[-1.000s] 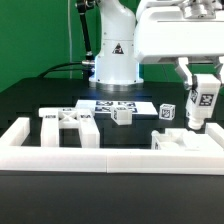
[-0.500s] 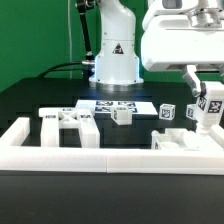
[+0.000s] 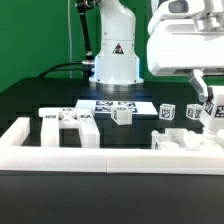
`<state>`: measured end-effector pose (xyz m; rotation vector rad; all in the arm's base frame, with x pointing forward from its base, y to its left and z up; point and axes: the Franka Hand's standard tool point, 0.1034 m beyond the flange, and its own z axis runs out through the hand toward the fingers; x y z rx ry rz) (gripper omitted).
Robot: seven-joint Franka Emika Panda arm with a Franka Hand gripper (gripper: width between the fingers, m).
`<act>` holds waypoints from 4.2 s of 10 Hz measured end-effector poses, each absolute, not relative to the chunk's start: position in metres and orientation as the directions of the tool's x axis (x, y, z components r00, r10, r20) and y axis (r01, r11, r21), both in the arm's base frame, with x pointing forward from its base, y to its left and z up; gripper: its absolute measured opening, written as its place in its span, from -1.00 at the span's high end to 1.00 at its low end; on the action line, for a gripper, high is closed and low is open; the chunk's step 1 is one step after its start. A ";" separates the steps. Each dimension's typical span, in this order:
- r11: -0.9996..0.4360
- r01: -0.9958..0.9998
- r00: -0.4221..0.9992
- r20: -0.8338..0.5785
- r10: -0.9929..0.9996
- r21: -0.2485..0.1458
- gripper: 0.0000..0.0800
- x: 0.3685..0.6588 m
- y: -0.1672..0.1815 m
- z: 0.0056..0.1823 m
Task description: Assemble chair
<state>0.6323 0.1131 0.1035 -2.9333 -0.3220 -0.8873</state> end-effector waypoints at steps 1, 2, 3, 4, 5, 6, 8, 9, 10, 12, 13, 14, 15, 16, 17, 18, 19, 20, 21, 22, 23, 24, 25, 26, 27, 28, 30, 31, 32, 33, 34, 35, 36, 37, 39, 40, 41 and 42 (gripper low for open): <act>-0.976 0.216 0.814 0.551 0.182 0.002 0.26 0.632 0.113 0.101; -0.976 0.216 0.817 0.547 0.182 0.002 0.26 0.631 0.113 0.098; -0.976 0.217 0.819 0.544 0.182 0.001 0.26 0.630 0.113 0.096; -0.976 0.217 0.818 0.545 0.183 0.001 0.26 0.630 0.114 0.095; -0.976 0.217 0.818 0.546 0.183 0.002 0.26 0.630 0.114 0.095; -0.976 0.217 0.818 0.546 0.183 0.002 0.26 0.630 0.114 0.095; -0.976 0.217 0.813 0.552 0.183 0.003 0.26 0.630 0.114 0.095; -0.976 0.216 0.809 0.559 0.182 0.005 0.26 0.631 0.114 0.095; -0.976 0.216 0.808 0.561 0.182 0.005 0.26 0.631 0.114 0.095; -0.976 0.219 0.811 0.556 0.184 0.003 0.26 0.634 0.116 0.095; -0.975 0.220 0.812 0.554 0.184 0.002 0.26 0.637 0.117 0.095; -0.975 0.221 0.812 0.554 0.184 0.001 0.26 0.638 0.118 0.095; -0.975 0.221 0.813 0.553 0.185 0.001 0.26 0.638 0.118 0.093; -0.975 0.221 0.813 0.552 0.185 0.001 0.26 0.637 0.118 0.092; -0.975 0.220 0.814 0.550 0.185 0.001 0.26 0.636 0.117 0.090; -0.975 0.220 0.817 0.547 0.185 0.001 0.26 0.634 0.116 0.087; -0.975 0.221 0.817 0.546 0.186 0.001 0.26 0.632 0.117 0.086; -0.975 0.220 0.812 0.553 0.186 0.003 0.26 0.631 0.117 0.085; -0.976 0.220 0.807 0.561 0.185 0.006 0.26 0.629 0.117 0.083; -0.976 0.220 0.794 0.580 0.185 0.011 0.26 0.629 0.117 0.083; -0.976 0.219 0.780 0.598 0.184 0.015 0.26 0.627 0.118 0.083; -0.975 0.220 0.776 0.602 0.186 0.017 0.26 0.625 0.118 0.082; -0.975 0.221 0.776 0.602 0.188 0.018 0.26 0.625 0.117 0.082; -0.975 0.221 0.777 0.601 0.188 0.019 0.26 0.623 0.117 0.081; -0.975 0.222 0.783 0.593 0.189 0.018 0.26 0.621 0.116 0.079; -0.975 0.224 0.793 0.578 0.191 0.015 0.26 0.622 0.116 0.078; -0.974 0.225 0.798 0.571 0.192 0.014 0.26 0.621 0.117 0.077; -0.974 0.225 0.798 0.571 0.192 0.014 -0.19 0.621 0.117 0.077; -0.974 0.225 0.799 0.570 0.192 0.014 -0.19 0.621 0.117 0.076; -0.974 0.226 0.803 0.564 0.194 0.013 -0.52 0.621 0.116 0.076; -0.974 0.227 0.812 0.550 0.196 0.012 -0.59 0.622 0.115 0.080; -0.974 0.227 0.812 0.551 0.196 0.012 -0.59 0.623 0.115 0.084; -0.974 0.227 0.812 0.549 0.196 0.012 -0.62 0.623 0.114 0.086; -0.974 0.226 0.815 0.546 0.195 0.011 -0.62 0.624 0.113 0.089; -0.973 0.228 0.819 0.538 0.199 0.013 -0.62 0.626 0.110 0.096; -0.973 0.231 0.822 0.533 0.201 0.011 -0.62 0.627 0.111 0.098; -0.972 0.236 0.837 0.506 0.206 0.005 -0.62 0.625 0.113 0.095; -0.972 0.235 0.836 0.509 0.205 0.005 -0.62 0.626 0.112 0.096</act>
Offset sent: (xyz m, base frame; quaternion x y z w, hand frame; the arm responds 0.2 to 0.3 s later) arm 0.0038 0.0055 -0.0049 -0.0002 0.0069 0.0017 1.0000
